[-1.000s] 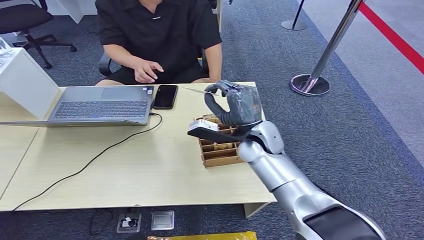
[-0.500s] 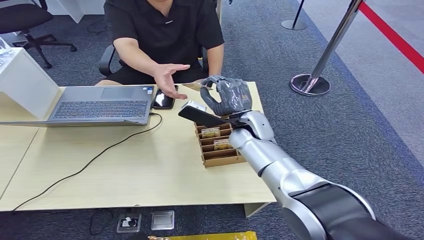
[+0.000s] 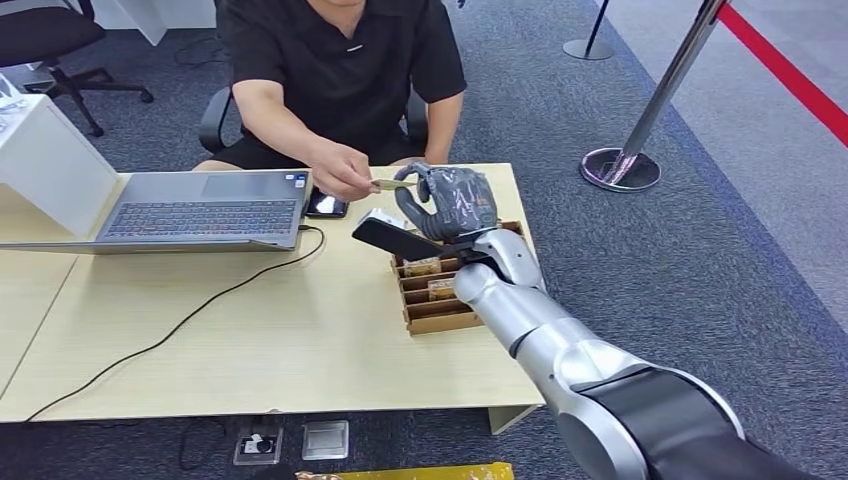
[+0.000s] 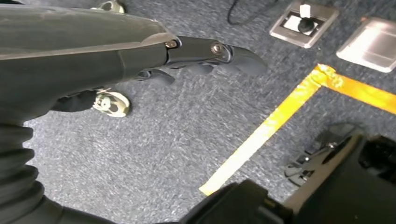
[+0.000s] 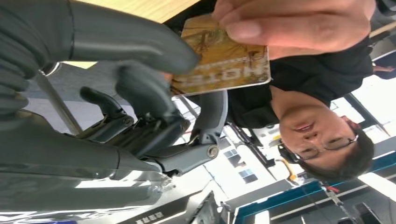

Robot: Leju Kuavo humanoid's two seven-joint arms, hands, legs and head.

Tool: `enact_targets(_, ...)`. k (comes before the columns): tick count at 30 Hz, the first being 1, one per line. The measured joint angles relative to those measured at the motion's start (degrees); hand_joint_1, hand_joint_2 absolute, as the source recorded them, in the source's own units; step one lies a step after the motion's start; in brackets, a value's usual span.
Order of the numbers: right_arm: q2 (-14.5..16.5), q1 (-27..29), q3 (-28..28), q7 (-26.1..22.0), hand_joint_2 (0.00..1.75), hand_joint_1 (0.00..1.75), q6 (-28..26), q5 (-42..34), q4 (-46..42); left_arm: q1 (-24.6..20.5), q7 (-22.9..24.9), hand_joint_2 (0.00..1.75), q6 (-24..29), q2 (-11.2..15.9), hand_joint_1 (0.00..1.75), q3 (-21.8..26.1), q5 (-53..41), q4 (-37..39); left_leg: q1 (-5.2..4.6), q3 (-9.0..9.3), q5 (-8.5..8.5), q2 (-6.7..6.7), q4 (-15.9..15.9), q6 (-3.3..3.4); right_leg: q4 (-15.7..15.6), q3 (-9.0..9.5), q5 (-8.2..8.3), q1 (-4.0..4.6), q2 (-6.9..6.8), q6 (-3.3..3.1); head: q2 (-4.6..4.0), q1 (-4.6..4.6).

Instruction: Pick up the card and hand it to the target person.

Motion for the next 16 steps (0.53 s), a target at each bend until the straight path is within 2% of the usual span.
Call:
enact_targets(2,0.0,0.0,-0.7,-0.7,0.0,0.0,0.0,0.4,0.0,0.0,0.2,0.0,-0.8,0.0,0.0,0.0,0.0,0.0,0.0,-0.01,0.0,0.01,0.0,0.0,0.0,-0.01,0.0,0.0,0.0,0.0,0.0,0.05)
enact_targets(10,0.3,1.9,-5.8,-4.6,0.0,0.0,0.0,3.4,-4.5,0.2,0.3,0.0,-1.3,0.0,0.0,0.0,-0.4,0.0,0.0,-0.01,0.0,0.0,0.0,0.0,0.0,-0.03,0.0,0.0,0.0,0.0,0.01,-0.02)
enact_targets(16,0.0,5.7,-15.7,-12.0,0.0,0.0,0.0,2.2,-11.2,1.1,-0.1,0.0,-0.3,0.1,0.0,0.6,-0.4,0.0,0.0,-0.02,0.0,-0.03,0.0,0.0,0.0,-0.03,0.0,0.0,-0.02,0.0,-0.01,-0.05)
